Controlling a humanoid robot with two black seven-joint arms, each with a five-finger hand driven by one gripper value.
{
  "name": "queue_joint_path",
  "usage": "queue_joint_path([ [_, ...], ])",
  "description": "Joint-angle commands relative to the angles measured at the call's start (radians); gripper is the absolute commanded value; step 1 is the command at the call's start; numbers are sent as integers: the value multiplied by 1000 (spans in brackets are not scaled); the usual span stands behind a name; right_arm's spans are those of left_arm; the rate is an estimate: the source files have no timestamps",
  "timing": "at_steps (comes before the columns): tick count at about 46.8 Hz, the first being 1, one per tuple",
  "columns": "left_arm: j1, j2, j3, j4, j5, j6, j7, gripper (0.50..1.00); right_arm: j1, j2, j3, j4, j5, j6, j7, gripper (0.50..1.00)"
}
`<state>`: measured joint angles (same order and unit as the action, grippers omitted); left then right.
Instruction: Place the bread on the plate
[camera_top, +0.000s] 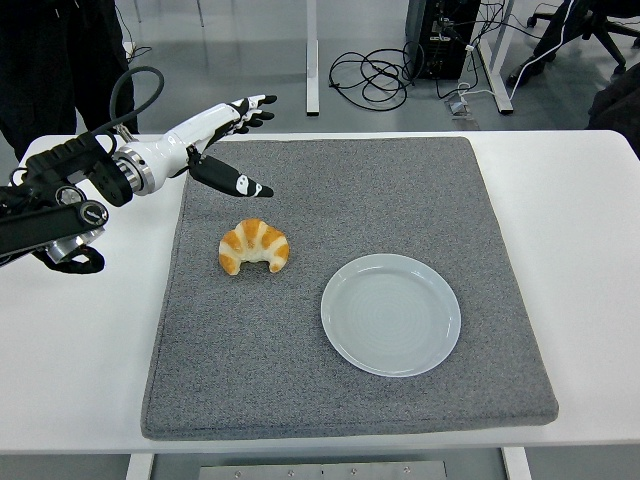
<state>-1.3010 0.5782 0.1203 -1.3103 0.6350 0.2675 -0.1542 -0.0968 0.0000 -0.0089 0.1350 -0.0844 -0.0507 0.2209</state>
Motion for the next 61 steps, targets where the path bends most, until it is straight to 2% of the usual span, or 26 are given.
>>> queue_joint_path([
  [1, 17, 0, 35, -9, 51, 22, -1, 977, 0, 0, 0, 0, 0, 0, 0, 1000],
  [9, 45, -14, 108, 0, 167, 99, -4, 974, 0, 0, 0, 0, 0, 0, 0, 1000],
  [24, 101, -31, 114, 19, 247, 107, -5, 975, 0, 0, 0, 0, 0, -1, 0, 1000],
  [30, 131, -84, 116, 85, 249, 134, -5, 975, 0, 0, 0, 0, 0, 0, 0, 1000],
  [35, 144, -93, 116, 103, 249, 141, -5, 974, 0, 0, 0, 0, 0, 0, 0, 1000],
  [48, 147, -112, 116, 161, 249, 162, -5, 974, 0, 0, 0, 0, 0, 0, 0, 1000],
  [61, 158, -159, 114, 214, 255, 164, -8, 975, 0, 0, 0, 0, 0, 0, 0, 1000],
])
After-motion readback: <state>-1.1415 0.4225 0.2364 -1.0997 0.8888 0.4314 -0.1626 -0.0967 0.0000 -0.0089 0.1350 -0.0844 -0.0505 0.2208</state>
